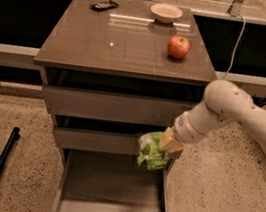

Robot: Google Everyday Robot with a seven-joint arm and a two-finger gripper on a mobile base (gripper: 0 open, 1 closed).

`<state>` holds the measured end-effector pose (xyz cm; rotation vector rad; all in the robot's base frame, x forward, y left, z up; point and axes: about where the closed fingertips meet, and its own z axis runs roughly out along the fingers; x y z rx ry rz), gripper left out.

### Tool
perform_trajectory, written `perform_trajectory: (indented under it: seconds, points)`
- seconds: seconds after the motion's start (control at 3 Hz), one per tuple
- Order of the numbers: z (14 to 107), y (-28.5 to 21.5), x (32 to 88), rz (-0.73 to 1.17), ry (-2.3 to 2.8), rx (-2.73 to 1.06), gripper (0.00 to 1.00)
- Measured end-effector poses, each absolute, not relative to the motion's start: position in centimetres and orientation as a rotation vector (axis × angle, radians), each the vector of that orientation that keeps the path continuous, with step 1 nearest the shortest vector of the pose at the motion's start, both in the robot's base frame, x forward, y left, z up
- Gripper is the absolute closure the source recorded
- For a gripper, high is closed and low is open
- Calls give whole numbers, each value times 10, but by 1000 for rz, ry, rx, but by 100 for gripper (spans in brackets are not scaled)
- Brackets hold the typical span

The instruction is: Pick green rice chip bag from bottom drawer and place on counter

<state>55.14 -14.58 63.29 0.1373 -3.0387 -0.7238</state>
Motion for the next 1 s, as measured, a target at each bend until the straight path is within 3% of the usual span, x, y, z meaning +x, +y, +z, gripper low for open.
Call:
perform_trajectory:
  seconds: [0.67, 1.0]
  points:
    - [833, -130, 616, -220, -3379, 455, 100]
    - [843, -125, 624, -171, -3403, 494, 100]
